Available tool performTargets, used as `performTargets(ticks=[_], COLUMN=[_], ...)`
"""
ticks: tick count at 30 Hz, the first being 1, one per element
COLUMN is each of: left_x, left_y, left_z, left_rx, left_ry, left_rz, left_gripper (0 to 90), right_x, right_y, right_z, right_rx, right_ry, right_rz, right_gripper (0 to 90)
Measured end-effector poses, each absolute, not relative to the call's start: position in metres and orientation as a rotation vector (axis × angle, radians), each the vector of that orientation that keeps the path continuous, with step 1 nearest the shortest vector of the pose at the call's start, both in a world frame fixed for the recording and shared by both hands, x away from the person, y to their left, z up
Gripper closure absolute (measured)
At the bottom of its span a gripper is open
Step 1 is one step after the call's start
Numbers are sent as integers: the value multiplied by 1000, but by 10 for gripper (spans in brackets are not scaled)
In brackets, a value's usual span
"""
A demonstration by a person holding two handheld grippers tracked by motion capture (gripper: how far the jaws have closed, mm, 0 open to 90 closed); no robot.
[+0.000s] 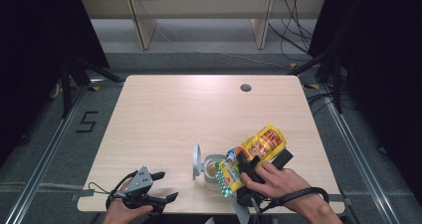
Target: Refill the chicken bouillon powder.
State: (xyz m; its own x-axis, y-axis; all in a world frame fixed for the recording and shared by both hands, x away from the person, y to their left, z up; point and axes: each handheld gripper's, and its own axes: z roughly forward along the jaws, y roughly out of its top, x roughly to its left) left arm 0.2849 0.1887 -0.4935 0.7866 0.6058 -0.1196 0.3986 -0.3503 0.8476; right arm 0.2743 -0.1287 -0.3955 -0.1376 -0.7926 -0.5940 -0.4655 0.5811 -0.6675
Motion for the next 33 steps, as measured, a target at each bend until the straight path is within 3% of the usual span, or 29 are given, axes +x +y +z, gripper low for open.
performTargets(ticks=[33], left_x=[285], left_y=[191], left_z=[-492], left_rx=[1998], left_ry=[752], left_rz=[272], left_gripper=[175], right_x=[273], right_y=[-129], right_z=[-392], right_rx=[-1031], right_ry=[1778], right_rz=[-400], right_gripper=[706])
